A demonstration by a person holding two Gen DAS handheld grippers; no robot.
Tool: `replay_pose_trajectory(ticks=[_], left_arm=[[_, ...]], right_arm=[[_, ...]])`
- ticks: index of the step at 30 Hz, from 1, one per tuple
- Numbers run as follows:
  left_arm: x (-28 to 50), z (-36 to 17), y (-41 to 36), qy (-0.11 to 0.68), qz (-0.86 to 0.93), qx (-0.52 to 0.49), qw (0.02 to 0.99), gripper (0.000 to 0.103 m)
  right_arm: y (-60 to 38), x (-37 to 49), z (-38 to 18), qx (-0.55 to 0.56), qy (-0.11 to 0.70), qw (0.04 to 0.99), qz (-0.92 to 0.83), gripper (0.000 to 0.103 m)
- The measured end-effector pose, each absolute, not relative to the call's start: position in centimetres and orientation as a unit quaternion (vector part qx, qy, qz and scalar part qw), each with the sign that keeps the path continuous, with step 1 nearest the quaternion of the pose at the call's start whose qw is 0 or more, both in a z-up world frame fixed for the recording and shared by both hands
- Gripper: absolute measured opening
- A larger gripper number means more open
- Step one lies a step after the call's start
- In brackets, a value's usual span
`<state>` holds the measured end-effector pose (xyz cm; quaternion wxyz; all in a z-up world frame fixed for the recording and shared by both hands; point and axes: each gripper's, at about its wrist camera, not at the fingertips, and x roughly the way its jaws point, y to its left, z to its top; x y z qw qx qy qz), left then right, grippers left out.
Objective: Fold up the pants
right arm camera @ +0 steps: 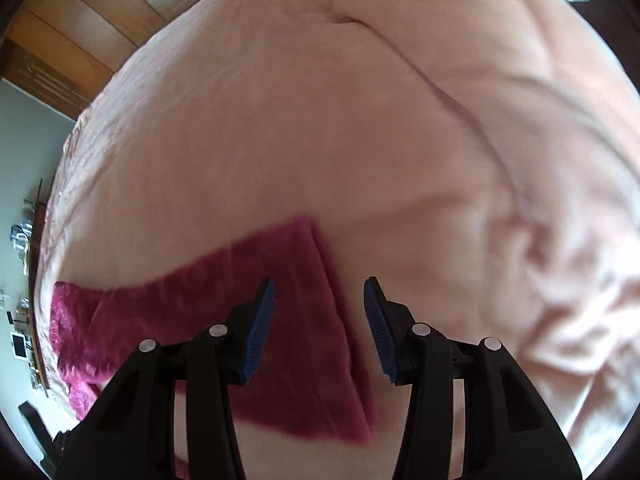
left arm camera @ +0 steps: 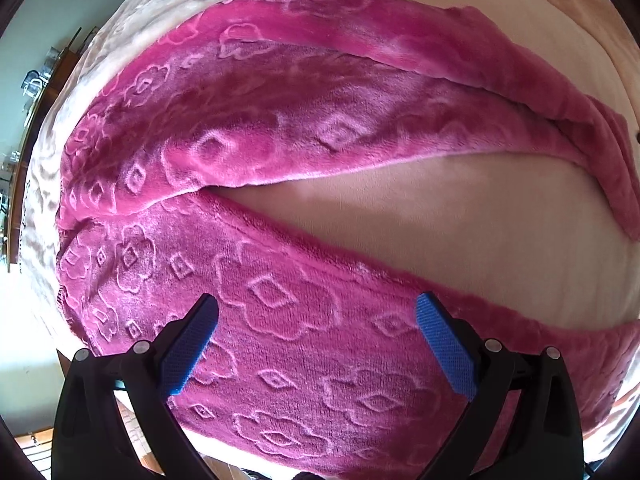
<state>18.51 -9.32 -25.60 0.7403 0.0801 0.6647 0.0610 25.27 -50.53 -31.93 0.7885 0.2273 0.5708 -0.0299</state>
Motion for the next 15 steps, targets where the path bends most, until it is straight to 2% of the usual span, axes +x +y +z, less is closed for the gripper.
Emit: replay_pose_trajectory(ticks=[4,7,8,15], left_arm=[[19.3,-25.8,-9.4,0.664,0.062,0.080,0.741,0.098],[20.0,-26.1,-9.2,0.666,0.066,0.076,0.739,0.098],[20.2,-26.1,-9.2,0.667,0.068,0.074,0.739,0.098],[22.1,-26.5,-8.6,0.668,0.080,0.067,0.737,0.098]], right_arm=[[-49.6,29.2,-33.8,0.221,0.585,0.780,-0.010,0.046],[-48.1,30.5,-33.8,0.182,0.598,0.781,0.008,0.015],[-48.0,30.6,-33.6,0.176,0.597,0.782,0.015,0.008],[-51.1,32.9,-27.4,0.191,0.522,0.831,-0.006,0.007]])
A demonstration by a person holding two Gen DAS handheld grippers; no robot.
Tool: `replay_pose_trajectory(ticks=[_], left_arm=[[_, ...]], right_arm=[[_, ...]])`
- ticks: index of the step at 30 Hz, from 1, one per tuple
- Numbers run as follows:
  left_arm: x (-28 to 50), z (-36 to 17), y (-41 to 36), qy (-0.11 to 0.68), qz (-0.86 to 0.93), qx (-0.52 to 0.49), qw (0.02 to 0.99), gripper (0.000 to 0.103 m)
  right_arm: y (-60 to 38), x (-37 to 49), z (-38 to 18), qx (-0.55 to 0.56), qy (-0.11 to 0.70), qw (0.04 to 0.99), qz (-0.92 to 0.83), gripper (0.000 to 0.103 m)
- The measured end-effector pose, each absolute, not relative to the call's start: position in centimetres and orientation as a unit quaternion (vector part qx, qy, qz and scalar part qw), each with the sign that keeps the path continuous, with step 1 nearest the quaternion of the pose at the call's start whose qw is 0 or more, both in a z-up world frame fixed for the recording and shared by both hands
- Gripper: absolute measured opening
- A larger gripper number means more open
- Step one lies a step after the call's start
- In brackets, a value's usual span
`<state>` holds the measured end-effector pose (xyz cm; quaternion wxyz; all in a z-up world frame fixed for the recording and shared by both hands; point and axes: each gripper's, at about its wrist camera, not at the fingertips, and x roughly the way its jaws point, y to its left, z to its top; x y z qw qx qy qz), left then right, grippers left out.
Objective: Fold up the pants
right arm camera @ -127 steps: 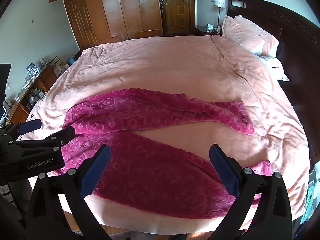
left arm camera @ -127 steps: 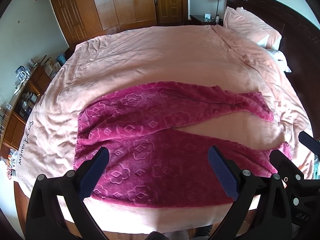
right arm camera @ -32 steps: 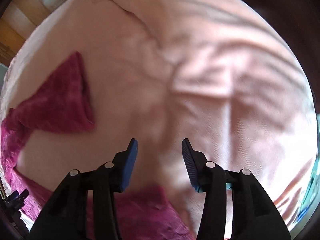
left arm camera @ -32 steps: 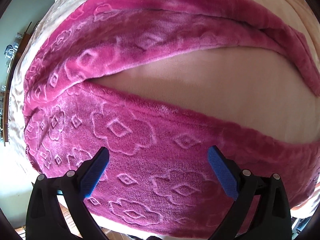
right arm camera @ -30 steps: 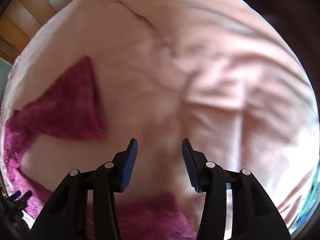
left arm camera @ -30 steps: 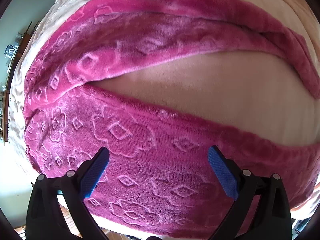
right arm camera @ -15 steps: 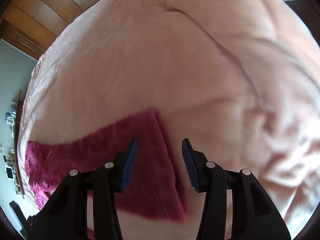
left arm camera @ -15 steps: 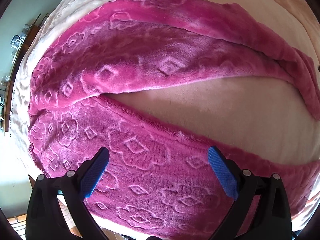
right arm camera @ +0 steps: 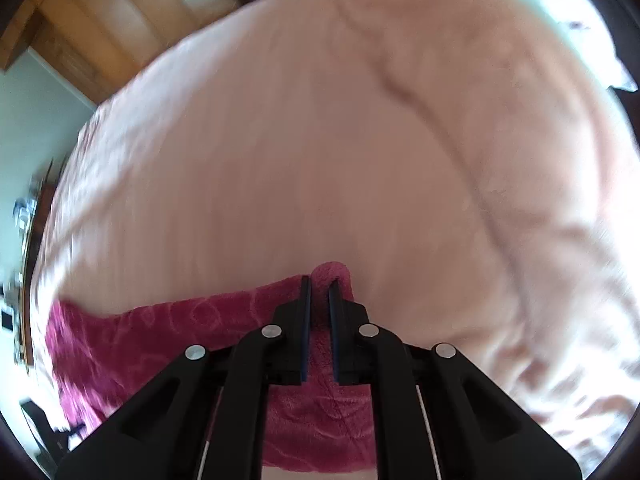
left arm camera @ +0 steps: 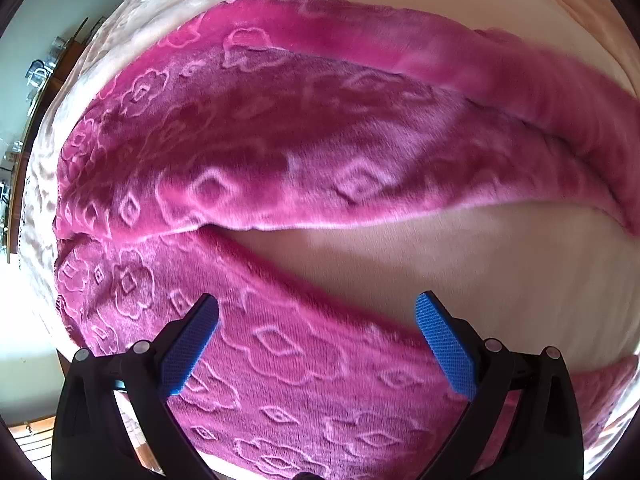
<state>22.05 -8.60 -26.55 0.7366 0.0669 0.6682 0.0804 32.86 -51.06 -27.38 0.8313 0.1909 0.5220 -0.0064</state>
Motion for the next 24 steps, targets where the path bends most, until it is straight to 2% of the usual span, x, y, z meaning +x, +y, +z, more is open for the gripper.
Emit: replay_pose_trajectory(ticks=[7,9,10,11,13,24], left_arm=[[23.4,-26.1,-9.2,0.664,0.077,0.073,0.740,0.098],[23.5,-26.2,-9.5,0.665,0.074,0.074,0.739,0.098],[23.4,-26.3,-9.6,0.666,0.073,0.075,0.739,0.098],[23.4,-26.4,-9.8,0.667,0.071,0.076,0.738,0.098],[23.3,-26.7,-9.9,0.670,0.069,0.076,0.735,0.098],[23.4,-26.4,-10.4,0.666,0.074,0.075,0.738,0.098]], right_arm=[[-52.1,37.2,-26.7,0.205,0.485,0.850,-0.020,0.009],[-51.9,38.3,-27.5,0.189,0.489,0.851,-0.012,0.018],[-51.5,38.7,-27.7,0.188,0.496,0.848,-0.012,0.031],[-51.8,38.2,-27.9,0.190,0.500,0.845,-0.011,0.048],[-52.5,36.6,-28.3,0.192,0.502,0.843,-0.020,0.058],[-54.6,26.3,-33.9,0.310,0.557,0.770,-0.007,0.058]])
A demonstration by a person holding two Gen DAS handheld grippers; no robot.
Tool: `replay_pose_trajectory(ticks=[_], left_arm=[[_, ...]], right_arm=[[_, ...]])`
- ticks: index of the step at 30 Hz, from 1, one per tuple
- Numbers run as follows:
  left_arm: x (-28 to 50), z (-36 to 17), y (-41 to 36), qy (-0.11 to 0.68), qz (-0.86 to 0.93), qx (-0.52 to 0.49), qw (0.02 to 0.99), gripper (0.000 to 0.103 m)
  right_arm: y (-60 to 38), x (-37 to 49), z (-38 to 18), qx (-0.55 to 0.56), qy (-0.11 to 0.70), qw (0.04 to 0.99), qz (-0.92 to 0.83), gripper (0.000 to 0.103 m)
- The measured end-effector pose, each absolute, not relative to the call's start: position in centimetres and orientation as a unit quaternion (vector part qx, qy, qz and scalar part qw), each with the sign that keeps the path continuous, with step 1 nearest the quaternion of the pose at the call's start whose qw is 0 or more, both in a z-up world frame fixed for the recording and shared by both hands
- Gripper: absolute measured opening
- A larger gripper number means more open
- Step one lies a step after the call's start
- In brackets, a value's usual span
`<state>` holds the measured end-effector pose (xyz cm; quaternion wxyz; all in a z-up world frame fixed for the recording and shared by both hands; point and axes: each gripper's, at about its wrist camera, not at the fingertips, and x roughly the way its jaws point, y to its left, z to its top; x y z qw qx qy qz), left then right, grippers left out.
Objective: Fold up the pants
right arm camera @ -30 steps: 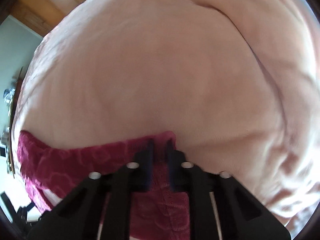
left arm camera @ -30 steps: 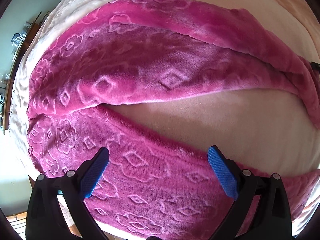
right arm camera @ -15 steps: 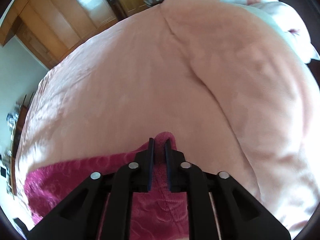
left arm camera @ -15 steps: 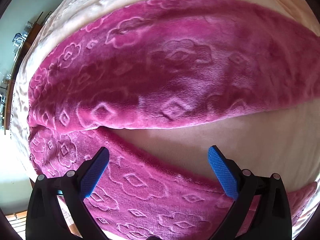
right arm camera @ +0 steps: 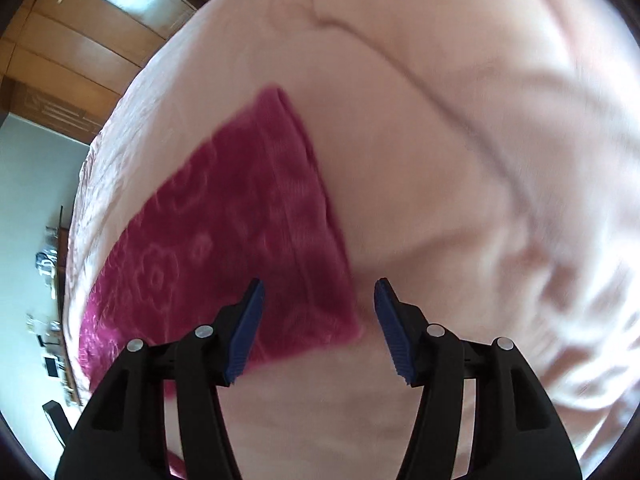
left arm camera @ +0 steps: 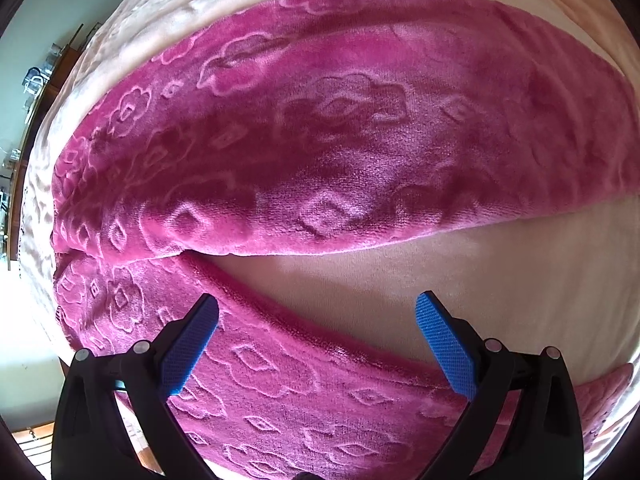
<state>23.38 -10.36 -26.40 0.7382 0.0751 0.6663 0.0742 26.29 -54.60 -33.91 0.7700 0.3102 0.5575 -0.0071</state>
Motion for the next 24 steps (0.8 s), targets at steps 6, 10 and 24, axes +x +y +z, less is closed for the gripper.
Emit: replay_pose_trajectory(ticks=[6,10,24], left_arm=[[22.9,-25.5,-9.9,0.663,0.080,0.074,0.741,0.098],[22.3,-24.8,-8.6,0.659,0.091,0.065,0.744,0.098],[18.5,-23.9,0.1,0.651,0.141,0.019,0.746,0.098]], right_arm=[[-53.1,26.1,-34.8,0.317,0.570,0.758,-0.004,0.021],[-53.6,25.6,-31.8,0.290,0.547,0.785,-0.023,0.016],[-51.4,22.9,-30.1,0.206,0.548,0.808,-0.073,0.042]])
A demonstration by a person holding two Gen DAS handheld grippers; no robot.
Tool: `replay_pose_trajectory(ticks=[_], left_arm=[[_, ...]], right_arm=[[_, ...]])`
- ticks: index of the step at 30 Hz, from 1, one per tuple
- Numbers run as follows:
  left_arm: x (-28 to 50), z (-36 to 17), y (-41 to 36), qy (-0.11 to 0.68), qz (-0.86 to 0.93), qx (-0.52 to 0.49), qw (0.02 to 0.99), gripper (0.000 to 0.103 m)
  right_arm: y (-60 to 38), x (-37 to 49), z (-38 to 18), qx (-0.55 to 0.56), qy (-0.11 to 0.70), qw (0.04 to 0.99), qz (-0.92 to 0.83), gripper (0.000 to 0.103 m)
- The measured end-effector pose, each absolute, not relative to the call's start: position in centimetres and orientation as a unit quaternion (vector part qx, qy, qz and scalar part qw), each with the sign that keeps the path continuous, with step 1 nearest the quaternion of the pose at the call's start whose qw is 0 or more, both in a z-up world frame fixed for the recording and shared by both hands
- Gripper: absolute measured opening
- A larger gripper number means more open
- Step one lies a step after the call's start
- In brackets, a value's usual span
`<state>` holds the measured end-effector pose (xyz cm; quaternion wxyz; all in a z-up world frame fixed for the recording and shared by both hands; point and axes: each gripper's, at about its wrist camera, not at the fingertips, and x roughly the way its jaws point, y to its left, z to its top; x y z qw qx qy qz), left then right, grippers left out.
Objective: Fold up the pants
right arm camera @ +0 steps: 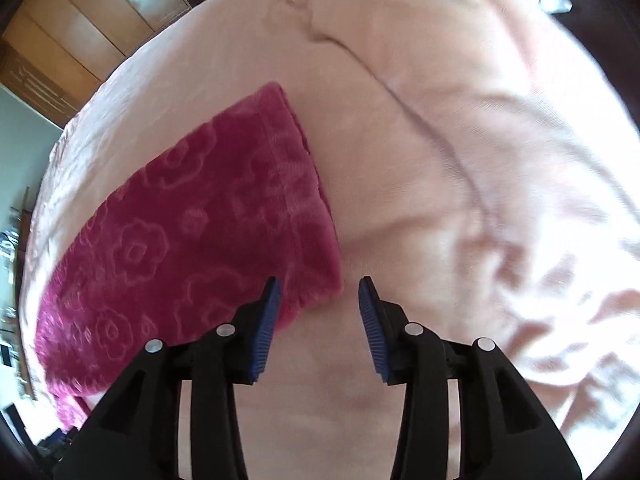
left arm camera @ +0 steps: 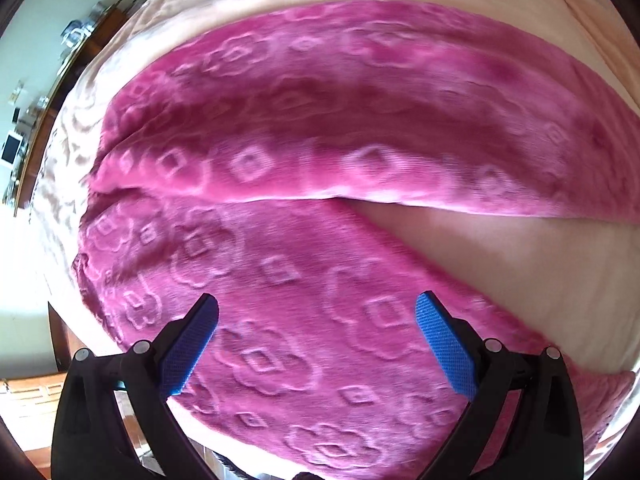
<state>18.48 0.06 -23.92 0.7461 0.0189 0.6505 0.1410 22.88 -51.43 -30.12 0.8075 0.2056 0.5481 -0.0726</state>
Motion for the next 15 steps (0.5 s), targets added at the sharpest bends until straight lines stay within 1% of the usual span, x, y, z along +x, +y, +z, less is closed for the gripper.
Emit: replay_pose_trajectory(ticks=[5,9,15], left_arm=[[17.0,-24.0,5.7,0.647,0.166,-0.004,0.744,0.098],[16.2,-24.4,10.7,0.647,0.183,-0.009,0.740,0.098],[14.8,-25.5,17.9,0.658,0.191,-0.026,0.728,0.098]], right_arm=[[-46.3,20.0,-27.8,0.166,0.535,0.824,-0.085,0.042],[-38.7,17.9,-27.1,0.145,0.539,0.828,-0.056,0.042],[-26.0,16.6,-27.4,0.133,0.567,0.813,0.005,0.042]])
